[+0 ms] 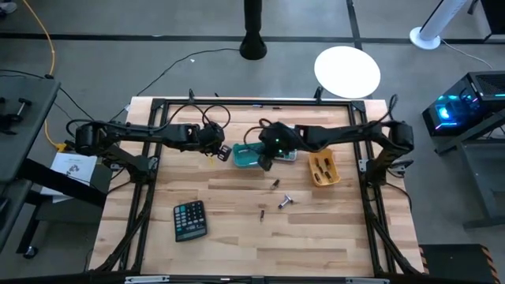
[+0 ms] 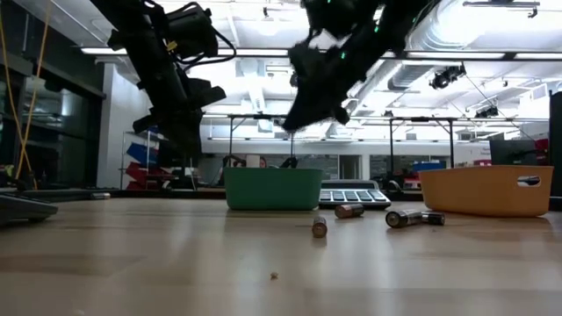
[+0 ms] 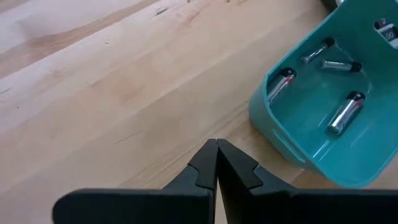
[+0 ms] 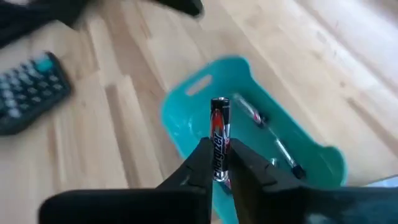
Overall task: Sort batteries
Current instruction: Put the silver battery into the blue bin
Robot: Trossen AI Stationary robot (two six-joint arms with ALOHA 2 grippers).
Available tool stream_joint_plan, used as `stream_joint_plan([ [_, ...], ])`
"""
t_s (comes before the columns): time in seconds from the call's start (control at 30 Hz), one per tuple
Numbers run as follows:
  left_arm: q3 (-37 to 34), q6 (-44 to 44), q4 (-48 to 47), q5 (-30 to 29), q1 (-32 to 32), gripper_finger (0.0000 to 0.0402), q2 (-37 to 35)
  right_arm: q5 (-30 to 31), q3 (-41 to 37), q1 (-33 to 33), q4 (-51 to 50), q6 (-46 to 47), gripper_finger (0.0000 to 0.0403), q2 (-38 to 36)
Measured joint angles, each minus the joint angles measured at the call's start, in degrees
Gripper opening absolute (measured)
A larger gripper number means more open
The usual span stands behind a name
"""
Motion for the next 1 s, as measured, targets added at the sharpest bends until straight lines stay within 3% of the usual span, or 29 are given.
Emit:
stream_joint_plan([
  [0.23,0.00,0.03,-0.18,0.15,0.00,0.0000,0.00,-1.21,-0.09,-1.95,-3.30,1.34,0.0130,-0.15],
  [0.4,0.00,0.03,-0.20,0.31,0.00,0.0000,0.00,-11.79,-0.12,-0.63,-8.50,1.13,0.0183,-1.24],
  [0.5,0.00,0.03,-0.17,0.33,0.00,0.0000,0.00,-14.96,-0.48,3.30,-16.84,-0.63,0.0191,-2.27],
  [0.63,0.00,0.03,0.03,0.31,0.00,0.0000,0.00,-12.82,-2.27,11.45,-25.94,-0.05,0.0192,-2.16],
  [0.8,0.00,-0.39,0.03,0.33,0.00,0.0000,0.00,-10.95,-6.16,17.88,-21.44,13.69,0.0192,-0.89],
  [1.0,0.00,-0.51,0.30,0.33,0.00,0.0000,-0.02,-3.91,-6.19,19.42,-21.39,26.03,0.0192,1.63],
])
